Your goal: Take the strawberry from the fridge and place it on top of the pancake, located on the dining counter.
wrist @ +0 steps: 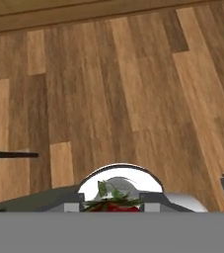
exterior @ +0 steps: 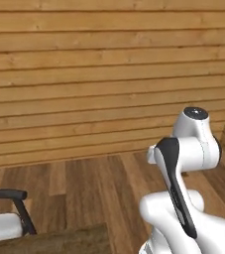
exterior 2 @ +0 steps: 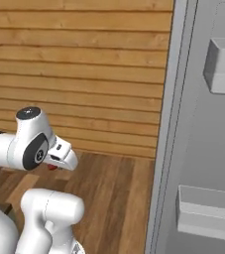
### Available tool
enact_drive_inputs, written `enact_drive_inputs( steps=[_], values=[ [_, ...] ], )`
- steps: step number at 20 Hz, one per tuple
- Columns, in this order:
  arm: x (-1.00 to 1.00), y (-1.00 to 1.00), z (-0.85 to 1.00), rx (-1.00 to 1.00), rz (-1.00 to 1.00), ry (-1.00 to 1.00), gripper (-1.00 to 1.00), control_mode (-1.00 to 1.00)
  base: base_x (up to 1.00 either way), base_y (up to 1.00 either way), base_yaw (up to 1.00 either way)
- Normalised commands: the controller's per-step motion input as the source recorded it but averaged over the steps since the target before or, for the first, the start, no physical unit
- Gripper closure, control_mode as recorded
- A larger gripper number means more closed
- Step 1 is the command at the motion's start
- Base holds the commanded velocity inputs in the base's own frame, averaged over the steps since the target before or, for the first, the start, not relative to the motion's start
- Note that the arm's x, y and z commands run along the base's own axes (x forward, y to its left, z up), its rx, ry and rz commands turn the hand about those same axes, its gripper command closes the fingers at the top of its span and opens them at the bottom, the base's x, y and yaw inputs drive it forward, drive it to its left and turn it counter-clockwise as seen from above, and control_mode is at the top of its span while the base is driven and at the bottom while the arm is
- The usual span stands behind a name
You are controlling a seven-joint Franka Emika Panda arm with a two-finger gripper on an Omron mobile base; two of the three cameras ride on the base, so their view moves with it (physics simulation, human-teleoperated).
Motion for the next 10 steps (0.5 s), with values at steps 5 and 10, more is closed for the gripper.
enact_drive_inputs(
  steps=[5, 10],
  values=[
    [0.0, 0.0, 0.0, 0.0, 0.0, 0.0, 1.0, 1.0, 1.0, 0.19, 0.07],
    [0.0, 0.0, 0.0, 0.0, 0.0, 0.0, 1.0, 1.0, 1.0, -0.01, -0.23]
  ],
)
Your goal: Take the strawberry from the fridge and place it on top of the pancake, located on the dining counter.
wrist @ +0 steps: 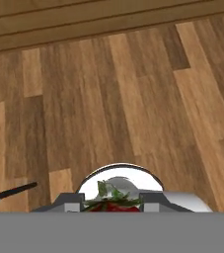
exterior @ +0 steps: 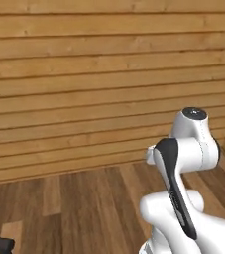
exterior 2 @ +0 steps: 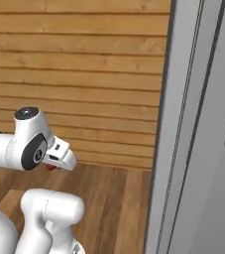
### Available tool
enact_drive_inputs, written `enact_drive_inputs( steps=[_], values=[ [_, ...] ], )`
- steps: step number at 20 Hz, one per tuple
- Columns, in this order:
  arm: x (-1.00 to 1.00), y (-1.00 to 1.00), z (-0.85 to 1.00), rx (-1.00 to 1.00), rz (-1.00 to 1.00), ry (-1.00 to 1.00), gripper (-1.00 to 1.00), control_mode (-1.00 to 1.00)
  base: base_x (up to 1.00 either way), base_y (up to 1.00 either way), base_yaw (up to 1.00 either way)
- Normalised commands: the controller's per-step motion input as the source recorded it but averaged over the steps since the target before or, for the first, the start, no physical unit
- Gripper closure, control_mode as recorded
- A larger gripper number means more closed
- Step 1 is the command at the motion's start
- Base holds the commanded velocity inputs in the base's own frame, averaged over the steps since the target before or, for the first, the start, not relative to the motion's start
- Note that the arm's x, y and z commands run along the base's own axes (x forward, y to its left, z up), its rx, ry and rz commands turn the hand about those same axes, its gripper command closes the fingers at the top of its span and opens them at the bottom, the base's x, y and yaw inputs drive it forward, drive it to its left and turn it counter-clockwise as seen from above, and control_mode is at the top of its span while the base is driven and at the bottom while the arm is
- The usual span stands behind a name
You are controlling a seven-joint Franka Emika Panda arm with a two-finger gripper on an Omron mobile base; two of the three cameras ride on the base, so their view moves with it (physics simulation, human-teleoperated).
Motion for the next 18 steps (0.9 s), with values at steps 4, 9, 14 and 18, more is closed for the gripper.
enact_drive_inputs(
  steps=[4, 9, 14, 18],
  values=[
    [0.0, 0.0, 0.0, 0.0, 0.0, 0.0, 1.0, 1.0, 1.0, 0.03, -0.21],
    [0.0, 0.0, 0.0, 0.0, 0.0, 0.0, 1.0, 1.0, 1.0, 0.14, -0.01],
    [0.0, 0.0, 0.0, 0.0, 0.0, 0.0, 1.0, 1.0, 1.0, 0.19, 0.03],
    [0.0, 0.0, 0.0, 0.0, 0.0, 0.0, 1.0, 1.0, 1.0, 0.35, 0.22]
  ],
)
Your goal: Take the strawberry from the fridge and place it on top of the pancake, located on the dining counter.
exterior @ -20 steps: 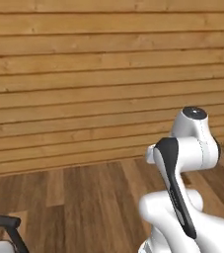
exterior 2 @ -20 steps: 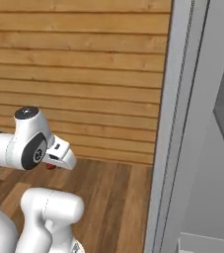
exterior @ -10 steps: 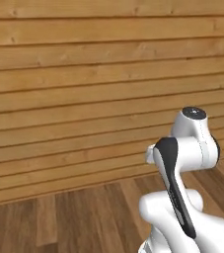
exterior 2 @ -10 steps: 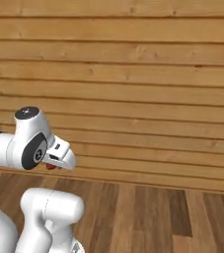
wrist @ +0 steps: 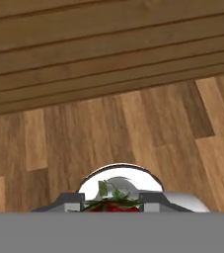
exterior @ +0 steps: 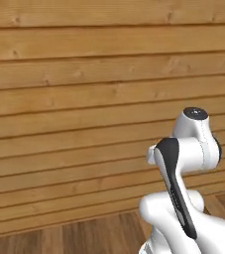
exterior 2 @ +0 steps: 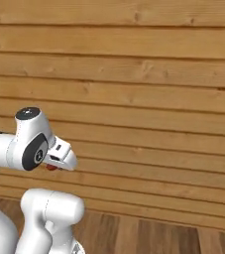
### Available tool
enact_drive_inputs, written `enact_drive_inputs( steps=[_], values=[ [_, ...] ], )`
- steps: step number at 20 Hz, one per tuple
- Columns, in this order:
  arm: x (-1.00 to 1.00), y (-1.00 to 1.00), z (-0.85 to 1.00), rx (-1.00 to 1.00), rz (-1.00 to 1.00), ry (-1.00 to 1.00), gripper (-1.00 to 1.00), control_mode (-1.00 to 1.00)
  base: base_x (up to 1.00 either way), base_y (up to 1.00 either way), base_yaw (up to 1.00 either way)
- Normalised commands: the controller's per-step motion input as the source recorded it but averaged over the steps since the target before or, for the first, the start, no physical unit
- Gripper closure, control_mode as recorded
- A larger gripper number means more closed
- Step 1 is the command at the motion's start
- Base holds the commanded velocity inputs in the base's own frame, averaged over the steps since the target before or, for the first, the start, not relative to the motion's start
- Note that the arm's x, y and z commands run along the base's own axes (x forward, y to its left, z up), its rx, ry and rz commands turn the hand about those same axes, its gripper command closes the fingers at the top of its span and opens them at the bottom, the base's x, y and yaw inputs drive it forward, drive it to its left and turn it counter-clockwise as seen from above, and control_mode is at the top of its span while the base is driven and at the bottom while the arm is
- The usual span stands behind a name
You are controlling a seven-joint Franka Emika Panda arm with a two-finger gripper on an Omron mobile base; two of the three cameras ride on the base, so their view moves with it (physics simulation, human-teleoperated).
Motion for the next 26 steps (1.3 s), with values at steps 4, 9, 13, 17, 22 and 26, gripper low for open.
enact_drive_inputs(
  steps=[4, 9, 13, 17, 22, 26],
  values=[
    [0.0, 0.0, 0.0, 0.0, 0.0, 0.0, 1.0, 1.0, 0.96, 0.36, 0.56],
    [0.0, 0.0, 0.0, 0.0, 0.0, 0.0, 1.0, 1.0, 0.45, 0.27, 0.85],
    [0.0, 0.0, 0.0, 0.0, 0.0, 0.0, 1.0, 1.0, 0.38, 0.16, 0.89],
    [0.0, 0.0, 0.0, 0.0, 0.0, 0.0, 1.0, 1.0, 0.4, 0.1, 0.88],
    [0.0, 0.0, 0.0, 0.0, 0.0, 0.0, 1.0, 1.0, 0.47, -0.04, 0.92],
    [0.0, 0.0, 0.0, 0.0, 0.0, 0.0, 1.0, 1.0, 0.62, -0.13, 0.89]
  ],
)
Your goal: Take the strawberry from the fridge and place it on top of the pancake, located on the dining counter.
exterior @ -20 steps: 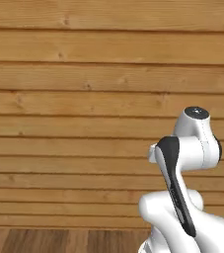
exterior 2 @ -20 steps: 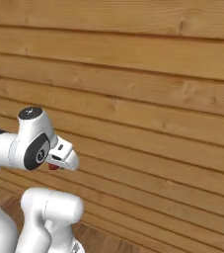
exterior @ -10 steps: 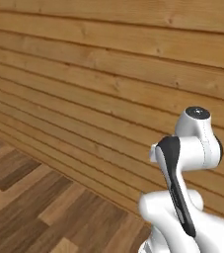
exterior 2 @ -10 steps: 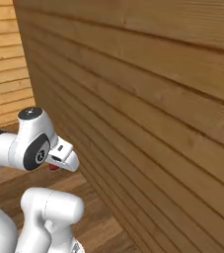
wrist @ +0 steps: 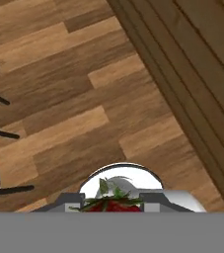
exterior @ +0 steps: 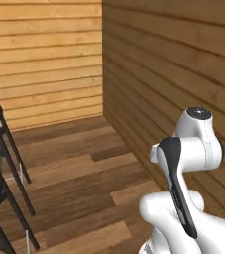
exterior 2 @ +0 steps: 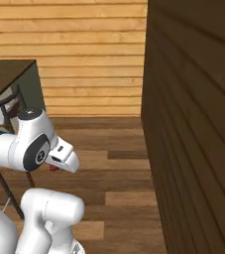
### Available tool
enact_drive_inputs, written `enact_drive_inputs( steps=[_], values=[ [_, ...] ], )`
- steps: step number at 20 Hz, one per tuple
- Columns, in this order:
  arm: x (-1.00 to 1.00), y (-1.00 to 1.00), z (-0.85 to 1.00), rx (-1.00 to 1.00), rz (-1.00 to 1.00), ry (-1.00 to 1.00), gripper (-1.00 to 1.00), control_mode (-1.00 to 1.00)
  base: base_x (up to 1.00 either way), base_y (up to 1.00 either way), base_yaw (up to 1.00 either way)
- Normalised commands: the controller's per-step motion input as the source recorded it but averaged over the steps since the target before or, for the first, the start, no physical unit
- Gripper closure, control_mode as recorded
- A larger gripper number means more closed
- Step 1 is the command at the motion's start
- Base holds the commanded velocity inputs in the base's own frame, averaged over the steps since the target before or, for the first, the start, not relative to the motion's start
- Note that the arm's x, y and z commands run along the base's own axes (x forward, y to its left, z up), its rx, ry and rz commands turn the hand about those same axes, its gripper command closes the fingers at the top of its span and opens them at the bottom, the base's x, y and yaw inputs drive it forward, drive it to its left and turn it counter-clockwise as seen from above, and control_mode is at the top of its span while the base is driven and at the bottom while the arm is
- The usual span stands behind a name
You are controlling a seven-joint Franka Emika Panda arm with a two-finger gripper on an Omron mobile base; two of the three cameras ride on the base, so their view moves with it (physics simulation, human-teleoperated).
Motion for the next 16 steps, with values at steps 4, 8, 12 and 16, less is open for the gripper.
enact_drive_inputs(
  steps=[4, 8, 12, 16],
  values=[
    [0.0, 0.0, 0.0, 0.0, 0.0, 0.0, 1.0, 1.0, 0.94, -0.21, 0.78],
    [0.0, 0.0, 0.0, 0.0, 0.0, 0.0, 1.0, 1.0, 1.0, -0.22, 0.62],
    [0.0, 0.0, 0.0, 0.0, 0.0, 0.0, 1.0, 1.0, 1.0, -0.14, 0.47],
    [0.0, 0.0, 0.0, 0.0, 0.0, 0.0, 1.0, 1.0, 1.0, -0.4, 0.53]
  ],
)
